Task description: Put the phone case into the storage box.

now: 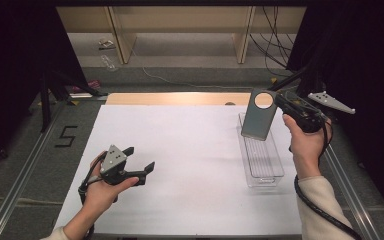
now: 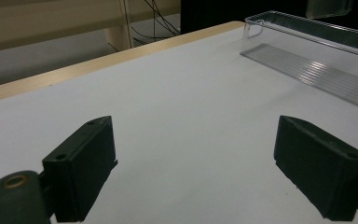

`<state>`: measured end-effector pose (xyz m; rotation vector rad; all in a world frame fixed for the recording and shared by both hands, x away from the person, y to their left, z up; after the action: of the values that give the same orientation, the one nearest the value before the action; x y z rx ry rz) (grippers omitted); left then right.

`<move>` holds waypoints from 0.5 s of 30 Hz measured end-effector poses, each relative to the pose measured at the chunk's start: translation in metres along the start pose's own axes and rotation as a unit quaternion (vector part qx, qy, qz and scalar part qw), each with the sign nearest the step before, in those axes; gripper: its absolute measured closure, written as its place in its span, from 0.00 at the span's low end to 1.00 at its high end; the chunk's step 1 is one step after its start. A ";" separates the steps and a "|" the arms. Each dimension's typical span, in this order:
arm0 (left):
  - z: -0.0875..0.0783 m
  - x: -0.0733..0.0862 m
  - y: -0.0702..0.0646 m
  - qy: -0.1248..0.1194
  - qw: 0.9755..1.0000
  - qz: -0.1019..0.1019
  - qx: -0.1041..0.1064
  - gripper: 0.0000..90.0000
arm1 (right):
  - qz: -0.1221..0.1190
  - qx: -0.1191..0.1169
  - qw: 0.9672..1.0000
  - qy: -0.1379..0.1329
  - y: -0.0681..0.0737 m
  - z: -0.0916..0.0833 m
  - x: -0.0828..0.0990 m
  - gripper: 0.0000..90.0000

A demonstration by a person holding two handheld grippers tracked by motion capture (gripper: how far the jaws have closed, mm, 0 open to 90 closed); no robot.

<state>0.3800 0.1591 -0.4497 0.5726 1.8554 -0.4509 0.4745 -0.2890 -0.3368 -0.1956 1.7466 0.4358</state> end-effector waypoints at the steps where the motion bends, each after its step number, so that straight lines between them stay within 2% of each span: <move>1: 0.000 0.000 0.000 0.000 1.000 0.000 0.000 0.13 | 0.000 0.000 1.000 0.000 0.000 0.000 0.000 0.93; 15: 0.000 0.000 0.000 0.000 1.000 0.000 0.000 0.13 | -0.002 0.004 1.000 -0.004 -0.004 -0.001 -0.002 0.93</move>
<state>0.3800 0.1590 -0.4498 0.5737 1.8552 -0.4507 0.4751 -0.2931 -0.3356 -0.1910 1.7402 0.4256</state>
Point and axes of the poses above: each handheld gripper's, and its own axes: z roughly forward along the jaws, x roughly out of its underside, y roughly to its left, the point moved 5 cm from there along z, roughly forward along the jaws, and after that the axes turned 2 degrees about -y, right-handed, at the moved point
